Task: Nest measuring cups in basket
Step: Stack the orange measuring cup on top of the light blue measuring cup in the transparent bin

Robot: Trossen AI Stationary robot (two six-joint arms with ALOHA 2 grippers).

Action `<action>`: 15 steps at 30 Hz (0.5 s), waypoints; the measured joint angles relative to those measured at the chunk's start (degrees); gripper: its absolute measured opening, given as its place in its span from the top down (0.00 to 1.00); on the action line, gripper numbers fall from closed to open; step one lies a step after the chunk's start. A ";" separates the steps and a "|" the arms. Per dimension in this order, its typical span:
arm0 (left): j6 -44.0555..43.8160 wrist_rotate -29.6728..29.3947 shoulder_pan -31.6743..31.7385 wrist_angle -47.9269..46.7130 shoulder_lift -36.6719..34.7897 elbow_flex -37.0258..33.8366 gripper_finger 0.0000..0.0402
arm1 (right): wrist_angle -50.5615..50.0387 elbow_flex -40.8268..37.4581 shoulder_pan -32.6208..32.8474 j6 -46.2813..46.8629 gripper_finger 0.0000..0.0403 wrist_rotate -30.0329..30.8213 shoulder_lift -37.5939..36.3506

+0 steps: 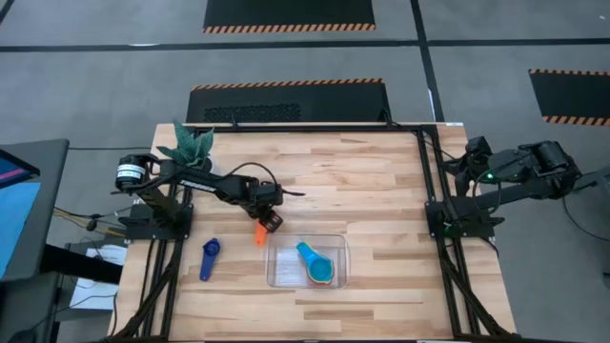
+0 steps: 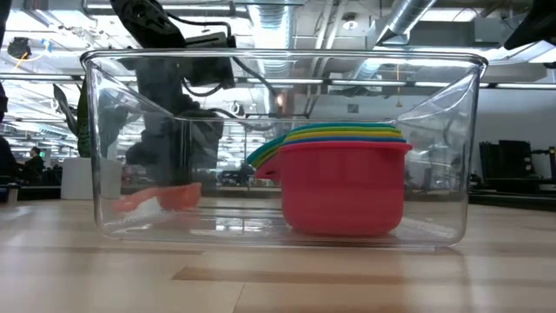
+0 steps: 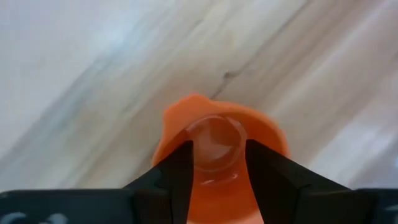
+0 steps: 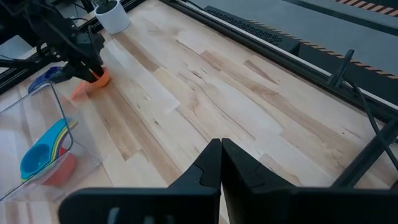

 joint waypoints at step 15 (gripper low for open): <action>-2.75 -2.45 0.00 -11.28 -2.03 7.18 0.67 | 0.00 0.00 0.00 0.02 0.94 0.00 -0.04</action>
